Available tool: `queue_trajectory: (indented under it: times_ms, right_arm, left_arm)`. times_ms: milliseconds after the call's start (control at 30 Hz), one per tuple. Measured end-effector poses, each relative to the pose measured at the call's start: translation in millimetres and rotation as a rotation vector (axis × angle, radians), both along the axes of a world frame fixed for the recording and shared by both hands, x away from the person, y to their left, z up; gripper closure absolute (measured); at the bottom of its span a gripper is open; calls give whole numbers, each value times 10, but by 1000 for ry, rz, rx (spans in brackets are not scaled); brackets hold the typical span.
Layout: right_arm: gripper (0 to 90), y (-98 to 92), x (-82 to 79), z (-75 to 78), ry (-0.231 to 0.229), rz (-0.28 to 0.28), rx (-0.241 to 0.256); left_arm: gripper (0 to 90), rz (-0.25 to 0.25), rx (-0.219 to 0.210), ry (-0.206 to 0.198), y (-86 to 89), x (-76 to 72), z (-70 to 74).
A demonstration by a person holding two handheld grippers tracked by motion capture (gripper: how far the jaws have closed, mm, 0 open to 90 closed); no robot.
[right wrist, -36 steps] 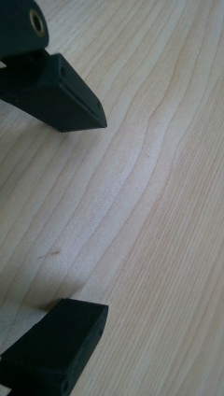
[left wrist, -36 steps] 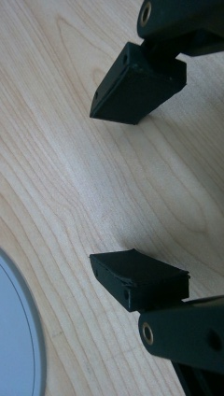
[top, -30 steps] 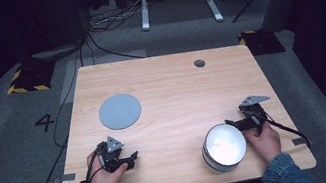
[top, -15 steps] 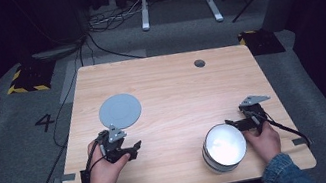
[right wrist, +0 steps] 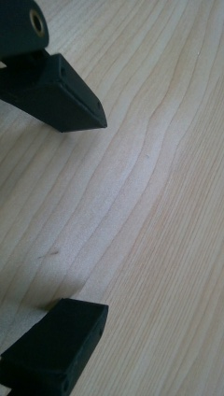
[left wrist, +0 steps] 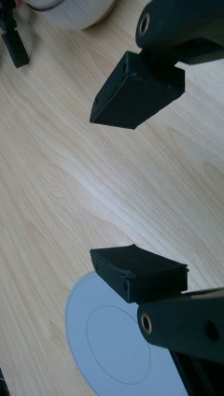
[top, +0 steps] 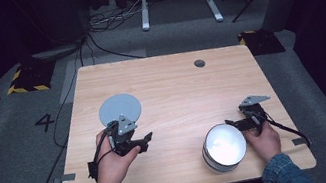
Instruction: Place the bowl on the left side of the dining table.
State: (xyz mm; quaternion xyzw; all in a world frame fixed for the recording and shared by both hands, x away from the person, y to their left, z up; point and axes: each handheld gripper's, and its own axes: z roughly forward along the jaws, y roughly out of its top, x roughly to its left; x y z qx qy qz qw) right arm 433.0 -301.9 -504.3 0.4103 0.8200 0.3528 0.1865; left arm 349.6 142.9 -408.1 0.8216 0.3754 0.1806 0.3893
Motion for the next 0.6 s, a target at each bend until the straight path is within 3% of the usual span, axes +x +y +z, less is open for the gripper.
queue_trajectory:
  times_ms: [167,367,600]
  right_arm:
    - [97,0,0,0,0,0,0]
    - [97,0,0,0,0,0,0]
    - [97,0,0,0,0,0,0]
  left_arm:
    - [298,-13,-14,-9,-80,19,78]
    - [294,51,-25,-42,-181,54,127]
    - [295,15,-26,-48,-342,45,205]
